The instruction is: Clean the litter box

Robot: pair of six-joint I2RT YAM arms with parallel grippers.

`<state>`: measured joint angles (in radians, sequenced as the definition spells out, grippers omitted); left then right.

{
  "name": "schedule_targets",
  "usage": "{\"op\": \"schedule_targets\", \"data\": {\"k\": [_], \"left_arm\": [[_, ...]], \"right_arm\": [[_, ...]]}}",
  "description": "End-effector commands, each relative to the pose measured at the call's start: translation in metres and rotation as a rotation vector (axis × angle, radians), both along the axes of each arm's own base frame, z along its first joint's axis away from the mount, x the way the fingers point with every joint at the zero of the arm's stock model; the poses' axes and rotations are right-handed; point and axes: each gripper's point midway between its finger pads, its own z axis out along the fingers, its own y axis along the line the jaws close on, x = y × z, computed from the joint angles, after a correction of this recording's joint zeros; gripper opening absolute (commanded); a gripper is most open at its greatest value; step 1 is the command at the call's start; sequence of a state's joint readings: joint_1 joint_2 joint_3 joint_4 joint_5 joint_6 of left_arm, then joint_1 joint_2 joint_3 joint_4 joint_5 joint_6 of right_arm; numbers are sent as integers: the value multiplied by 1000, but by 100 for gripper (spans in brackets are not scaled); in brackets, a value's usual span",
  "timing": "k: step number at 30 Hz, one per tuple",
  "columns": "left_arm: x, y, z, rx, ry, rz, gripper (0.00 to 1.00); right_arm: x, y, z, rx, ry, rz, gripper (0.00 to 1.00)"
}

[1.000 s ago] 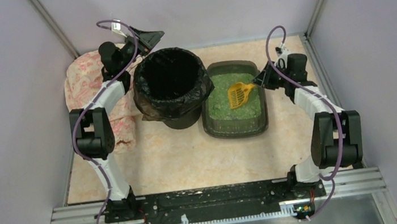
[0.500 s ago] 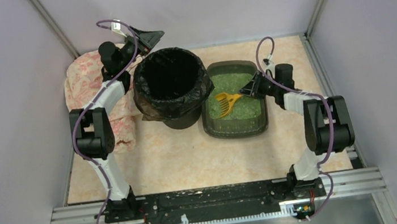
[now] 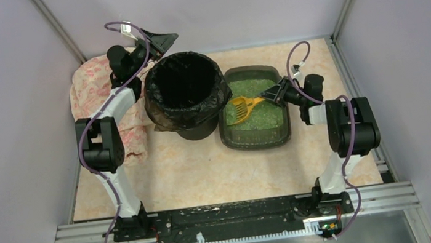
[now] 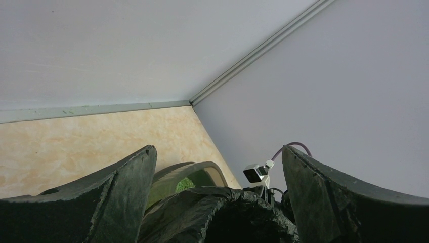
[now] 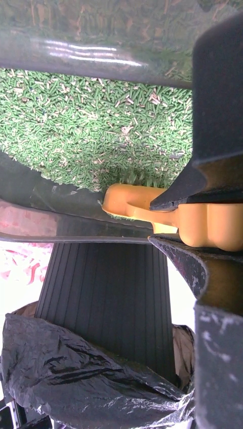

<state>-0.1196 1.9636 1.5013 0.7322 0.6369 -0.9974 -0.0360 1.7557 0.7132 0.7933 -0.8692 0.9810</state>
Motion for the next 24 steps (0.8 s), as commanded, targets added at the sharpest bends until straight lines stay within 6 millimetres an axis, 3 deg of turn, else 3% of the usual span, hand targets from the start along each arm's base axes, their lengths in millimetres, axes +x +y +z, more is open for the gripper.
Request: {"op": "schedule_targets", "data": {"k": [1, 14, 18, 22, 24], "left_arm": [[3, 2, 8, 4, -45, 0, 99], [5, 2, 6, 1, -43, -1, 99], [4, 2, 6, 2, -45, -1, 99], [5, 2, 7, 3, -48, 0, 99], [5, 2, 6, 1, -44, 0, 99]], "right_arm": [[1, -6, 26, -28, -76, 19, 0], [4, -41, 37, -40, -89, -56, 0], [7, -58, 52, -14, -117, -101, 0], [6, -85, 71, 115, -163, -183, 0], [4, -89, 74, 158, -176, -189, 0]]}}
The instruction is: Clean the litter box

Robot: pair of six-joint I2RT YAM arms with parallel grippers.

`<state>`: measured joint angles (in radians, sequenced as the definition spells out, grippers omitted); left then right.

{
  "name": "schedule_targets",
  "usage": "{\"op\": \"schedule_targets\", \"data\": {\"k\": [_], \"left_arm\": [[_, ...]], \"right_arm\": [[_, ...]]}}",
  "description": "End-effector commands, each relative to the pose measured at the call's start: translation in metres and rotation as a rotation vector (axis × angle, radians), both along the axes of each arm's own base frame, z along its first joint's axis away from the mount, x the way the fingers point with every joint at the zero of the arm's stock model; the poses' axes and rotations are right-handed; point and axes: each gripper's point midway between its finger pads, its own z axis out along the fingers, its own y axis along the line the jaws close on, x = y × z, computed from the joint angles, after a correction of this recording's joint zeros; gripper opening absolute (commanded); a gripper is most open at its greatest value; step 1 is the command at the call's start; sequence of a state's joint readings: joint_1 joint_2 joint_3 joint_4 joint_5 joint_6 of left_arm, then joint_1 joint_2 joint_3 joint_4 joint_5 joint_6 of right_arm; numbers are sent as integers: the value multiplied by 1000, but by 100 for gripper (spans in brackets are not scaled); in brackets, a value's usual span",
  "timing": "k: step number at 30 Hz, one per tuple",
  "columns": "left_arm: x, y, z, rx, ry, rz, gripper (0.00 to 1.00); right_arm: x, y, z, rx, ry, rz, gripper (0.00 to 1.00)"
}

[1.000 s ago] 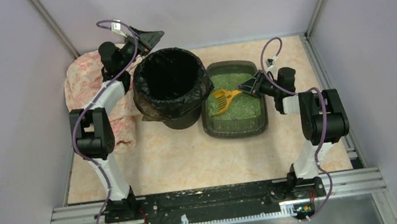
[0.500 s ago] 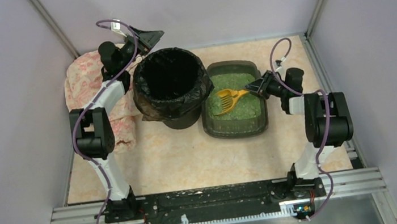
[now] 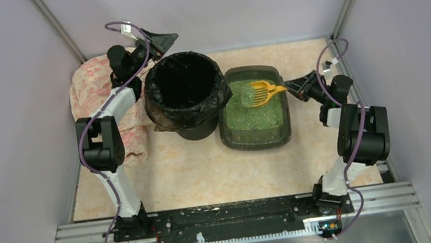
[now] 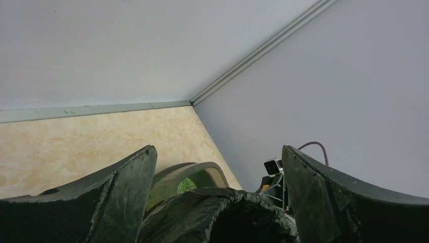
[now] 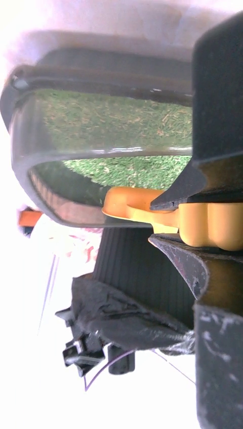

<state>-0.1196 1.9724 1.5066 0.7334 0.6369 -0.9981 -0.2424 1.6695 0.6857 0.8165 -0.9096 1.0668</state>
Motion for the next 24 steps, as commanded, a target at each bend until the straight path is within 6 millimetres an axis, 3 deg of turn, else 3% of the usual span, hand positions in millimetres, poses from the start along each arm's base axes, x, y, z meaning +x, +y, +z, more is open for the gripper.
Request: {"op": "schedule_targets", "data": {"k": [1, 5, 6, 8, 10, 12, 16, 20, 24], "left_arm": [[3, 2, 8, 1, -46, 0, 99], [7, 2, 8, -6, -42, -1, 99], [7, 1, 9, -9, -48, -2, 99], [6, 1, 13, -3, -58, 0, 99], [4, 2, 15, 12, -62, 3, 99], [2, 3, 12, 19, -58, 5, 99], [4, 2, 7, -2, -40, 0, 99], [6, 2, 17, 11, -64, 7, 99], [6, 1, 12, 13, -51, 7, 99]], "right_arm": [[-3, -10, 41, 90, -155, -14, 0], [-8, 48, 25, 68, -92, 138, 0], [-10, 51, 24, 62, -93, 143, 0], [-8, 31, 23, 63, -93, 70, 0], [-4, -9, 26, 83, -109, -50, 0], [-3, -24, 29, 110, -115, -98, 0], [-6, 6, 28, 83, -116, 36, 0], [-4, -6, 18, 35, -88, -4, 0], [-3, -6, 20, 95, -102, -14, 0]]}}
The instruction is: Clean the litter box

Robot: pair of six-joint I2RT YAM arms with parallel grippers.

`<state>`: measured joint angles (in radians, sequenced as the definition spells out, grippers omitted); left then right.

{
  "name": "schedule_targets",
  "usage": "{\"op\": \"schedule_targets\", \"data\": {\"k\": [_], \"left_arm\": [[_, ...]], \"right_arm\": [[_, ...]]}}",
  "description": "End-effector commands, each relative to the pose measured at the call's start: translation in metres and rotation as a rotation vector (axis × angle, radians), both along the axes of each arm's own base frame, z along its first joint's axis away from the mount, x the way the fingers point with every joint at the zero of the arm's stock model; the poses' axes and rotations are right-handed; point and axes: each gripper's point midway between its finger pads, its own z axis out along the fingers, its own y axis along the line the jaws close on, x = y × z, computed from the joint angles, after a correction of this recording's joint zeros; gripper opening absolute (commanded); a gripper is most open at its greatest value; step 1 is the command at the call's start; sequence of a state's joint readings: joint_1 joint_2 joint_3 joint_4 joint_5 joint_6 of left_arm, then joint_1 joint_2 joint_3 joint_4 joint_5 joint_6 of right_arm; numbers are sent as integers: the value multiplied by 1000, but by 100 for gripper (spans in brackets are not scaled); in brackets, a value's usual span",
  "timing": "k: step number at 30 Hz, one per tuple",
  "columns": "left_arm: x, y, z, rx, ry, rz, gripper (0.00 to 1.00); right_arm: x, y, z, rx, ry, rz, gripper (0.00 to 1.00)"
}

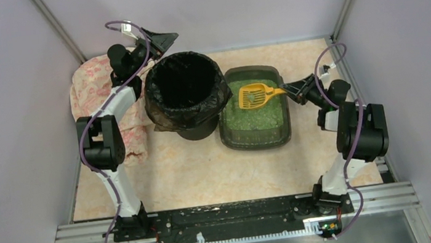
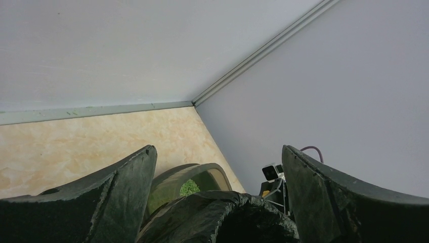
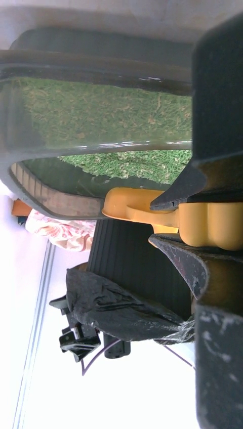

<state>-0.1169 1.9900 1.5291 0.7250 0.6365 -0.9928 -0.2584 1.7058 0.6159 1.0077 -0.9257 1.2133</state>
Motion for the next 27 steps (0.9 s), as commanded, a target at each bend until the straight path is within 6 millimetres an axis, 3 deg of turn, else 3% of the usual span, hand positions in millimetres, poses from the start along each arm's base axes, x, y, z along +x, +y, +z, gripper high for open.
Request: {"op": "schedule_targets", "data": {"k": [1, 6, 9, 13, 16, 19, 22, 25, 27], "left_arm": [[0, 0, 14, 7, -51, 1, 99], [0, 1, 14, 14, -55, 6, 99], [2, 1, 13, 11, -47, 8, 99], [4, 0, 14, 7, -51, 7, 99], [5, 0, 12, 9, -47, 7, 99], [4, 0, 12, 7, -47, 5, 99], [5, 1, 8, 8, -34, 7, 99], [2, 1, 10, 5, -42, 4, 99], [0, 1, 10, 14, -44, 2, 99]], "right_arm": [[6, -5, 23, 21, -110, -13, 0], [10, -16, 26, 62, -120, -74, 0], [10, 1, 28, 77, -131, -2, 0], [12, -19, 33, 113, -143, -79, 0], [11, -8, 38, 109, -160, -24, 0], [13, -25, 37, 113, -144, -108, 0], [13, -9, 35, 64, -137, -44, 0], [18, -38, 31, -29, -117, -145, 0], [21, -37, 34, -49, -118, -122, 0]]}}
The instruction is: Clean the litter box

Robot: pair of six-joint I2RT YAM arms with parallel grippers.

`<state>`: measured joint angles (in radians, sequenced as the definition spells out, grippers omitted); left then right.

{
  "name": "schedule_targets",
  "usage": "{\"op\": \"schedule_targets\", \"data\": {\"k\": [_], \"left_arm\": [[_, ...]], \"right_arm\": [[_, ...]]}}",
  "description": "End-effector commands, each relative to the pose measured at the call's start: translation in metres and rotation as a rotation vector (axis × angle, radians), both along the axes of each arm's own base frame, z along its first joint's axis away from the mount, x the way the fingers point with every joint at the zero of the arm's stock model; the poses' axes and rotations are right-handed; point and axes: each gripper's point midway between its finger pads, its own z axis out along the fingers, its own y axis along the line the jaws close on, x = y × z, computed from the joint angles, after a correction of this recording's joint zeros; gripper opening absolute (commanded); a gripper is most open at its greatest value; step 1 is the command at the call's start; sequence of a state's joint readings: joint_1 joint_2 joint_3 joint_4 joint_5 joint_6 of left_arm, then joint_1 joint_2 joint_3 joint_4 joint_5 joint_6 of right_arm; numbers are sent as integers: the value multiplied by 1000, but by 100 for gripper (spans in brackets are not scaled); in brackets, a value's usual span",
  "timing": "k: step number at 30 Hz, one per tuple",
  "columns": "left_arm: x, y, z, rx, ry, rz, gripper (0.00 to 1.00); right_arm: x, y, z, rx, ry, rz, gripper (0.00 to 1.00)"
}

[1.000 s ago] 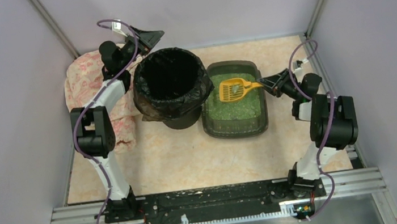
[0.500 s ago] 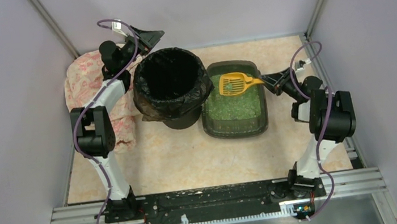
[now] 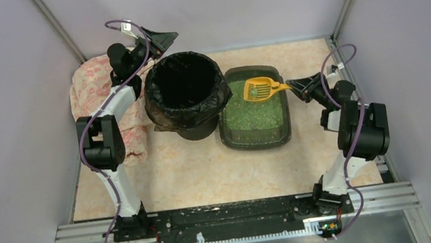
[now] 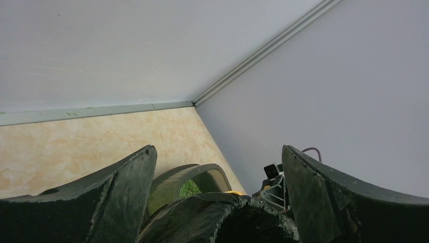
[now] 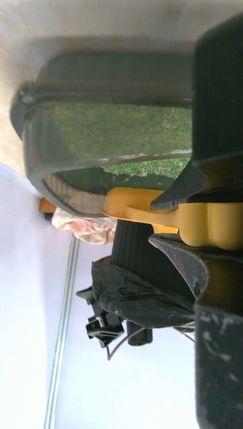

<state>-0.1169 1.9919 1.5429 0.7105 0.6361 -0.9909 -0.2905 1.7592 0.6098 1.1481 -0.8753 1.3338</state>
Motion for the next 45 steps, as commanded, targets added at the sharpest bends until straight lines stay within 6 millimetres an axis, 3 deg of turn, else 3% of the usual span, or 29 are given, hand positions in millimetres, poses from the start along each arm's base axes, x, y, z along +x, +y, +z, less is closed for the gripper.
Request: {"op": "schedule_targets", "data": {"k": [1, 4, 5, 7, 10, 13, 20, 24, 29, 34, 38, 43, 45], "left_arm": [[-2, 1, 6, 12, -40, 2, 99], [-3, 2, 6, 2, -40, 0, 99], [-4, 2, 8, 6, -44, 0, 99], [-3, 3, 7, 9, -40, 3, 99], [-4, 4, 9, 3, -40, 2, 99], [-5, 4, 6, 22, -25, 9, 99], [-8, 5, 6, 15, -19, 7, 99], [-10, 4, 6, 4, -18, -2, 99], [-11, 3, 5, -7, -14, -7, 99], [-14, 4, 9, -14, -25, -11, 99], [-18, 9, 10, -12, -27, -4, 99], [-22, 15, 13, -11, -32, 6, 99], [-24, 16, 14, -11, -35, 6, 99]], "right_arm": [[10, -11, 32, -131, -114, 8, 0], [12, -27, 34, -128, -109, -58, 0], [13, -27, 36, -124, -115, -63, 0], [11, -8, 45, -113, -152, 21, 0], [9, -19, 66, -99, -189, -38, 0], [10, -17, 93, -105, -229, -39, 0], [15, -1, 180, -84, -318, -10, 0], [17, 19, 226, -108, -370, 31, 0], [17, 74, 263, -129, -429, 146, 0], [12, 148, 266, -230, -454, 286, 0], [7, 192, 259, -419, -480, 333, 0], [0, 219, 239, -688, -488, 339, 0], [-3, 223, 243, -750, -522, 320, 0]]}}
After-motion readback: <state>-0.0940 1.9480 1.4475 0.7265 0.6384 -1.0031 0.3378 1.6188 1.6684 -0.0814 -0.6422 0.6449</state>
